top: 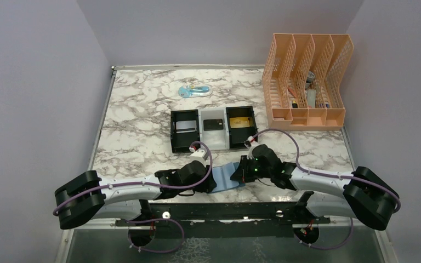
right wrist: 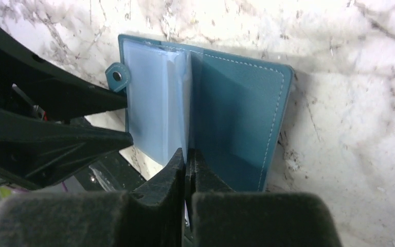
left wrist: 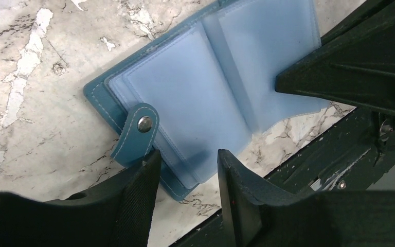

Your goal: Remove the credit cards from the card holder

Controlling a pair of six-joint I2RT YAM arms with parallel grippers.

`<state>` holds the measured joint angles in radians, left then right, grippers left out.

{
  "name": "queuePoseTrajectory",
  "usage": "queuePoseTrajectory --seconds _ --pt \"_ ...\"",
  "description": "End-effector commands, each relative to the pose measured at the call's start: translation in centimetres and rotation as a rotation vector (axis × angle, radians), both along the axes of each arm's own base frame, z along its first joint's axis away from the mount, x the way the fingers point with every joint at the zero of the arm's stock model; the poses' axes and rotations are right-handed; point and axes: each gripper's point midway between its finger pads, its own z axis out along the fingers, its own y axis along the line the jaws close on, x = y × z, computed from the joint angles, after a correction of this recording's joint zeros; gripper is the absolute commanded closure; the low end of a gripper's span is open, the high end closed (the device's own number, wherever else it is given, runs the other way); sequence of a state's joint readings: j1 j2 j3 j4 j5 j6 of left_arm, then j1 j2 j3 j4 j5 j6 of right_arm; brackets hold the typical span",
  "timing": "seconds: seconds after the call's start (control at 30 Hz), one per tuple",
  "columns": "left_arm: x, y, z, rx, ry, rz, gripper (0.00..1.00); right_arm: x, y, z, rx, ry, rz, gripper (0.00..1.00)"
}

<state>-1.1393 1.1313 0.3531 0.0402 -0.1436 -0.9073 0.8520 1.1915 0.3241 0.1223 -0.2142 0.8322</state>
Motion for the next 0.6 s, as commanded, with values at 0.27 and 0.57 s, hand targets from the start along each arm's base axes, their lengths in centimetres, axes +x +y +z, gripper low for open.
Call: queuePoseTrajectory --seconds 0.27,0.57 --pt "0.5 0.4 -0.9 0.076 -0.004 0.029 0.46 1.2 -3.7 -4.8 -0.352 -0.004 -0.023 0.96" --pt "1.1 0.3 -1.2 0.027 0.026 0.146 0.43 -0.5 -2.5 -4.2 -0.196 0.037 -0.012 0.96"
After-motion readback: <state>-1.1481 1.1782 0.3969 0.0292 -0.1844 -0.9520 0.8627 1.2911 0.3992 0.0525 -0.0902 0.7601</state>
